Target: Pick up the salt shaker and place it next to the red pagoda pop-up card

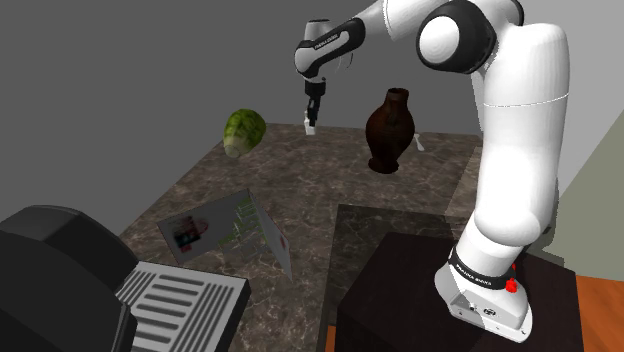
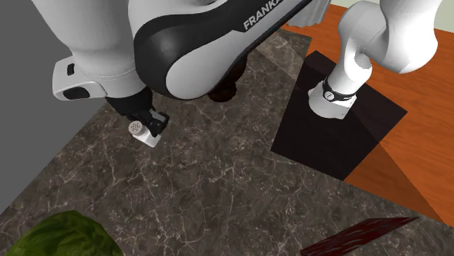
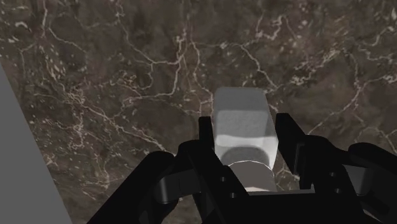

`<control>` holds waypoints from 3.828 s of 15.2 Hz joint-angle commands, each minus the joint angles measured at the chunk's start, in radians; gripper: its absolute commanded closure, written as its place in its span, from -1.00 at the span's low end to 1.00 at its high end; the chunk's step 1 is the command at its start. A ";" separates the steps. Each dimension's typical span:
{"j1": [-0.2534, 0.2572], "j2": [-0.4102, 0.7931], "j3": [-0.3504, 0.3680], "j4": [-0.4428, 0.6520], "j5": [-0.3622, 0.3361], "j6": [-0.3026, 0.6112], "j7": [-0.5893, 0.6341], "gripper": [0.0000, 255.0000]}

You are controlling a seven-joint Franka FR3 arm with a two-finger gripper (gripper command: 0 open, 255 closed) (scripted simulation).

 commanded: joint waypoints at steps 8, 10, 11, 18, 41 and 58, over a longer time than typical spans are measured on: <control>0.000 -0.024 -0.003 0.086 -0.006 -0.110 0.003 1.00; 0.000 -0.027 -0.003 0.109 -0.007 -0.136 0.003 1.00; -0.001 -0.028 -0.004 0.120 -0.008 -0.148 0.003 1.00; -0.003 -0.030 -0.005 0.212 -0.008 -0.242 0.004 1.00; 0.168 -0.600 0.151 -0.404 -0.128 -0.203 0.351 1.00; 0.314 -0.921 0.417 -0.655 -0.029 -0.293 0.704 1.00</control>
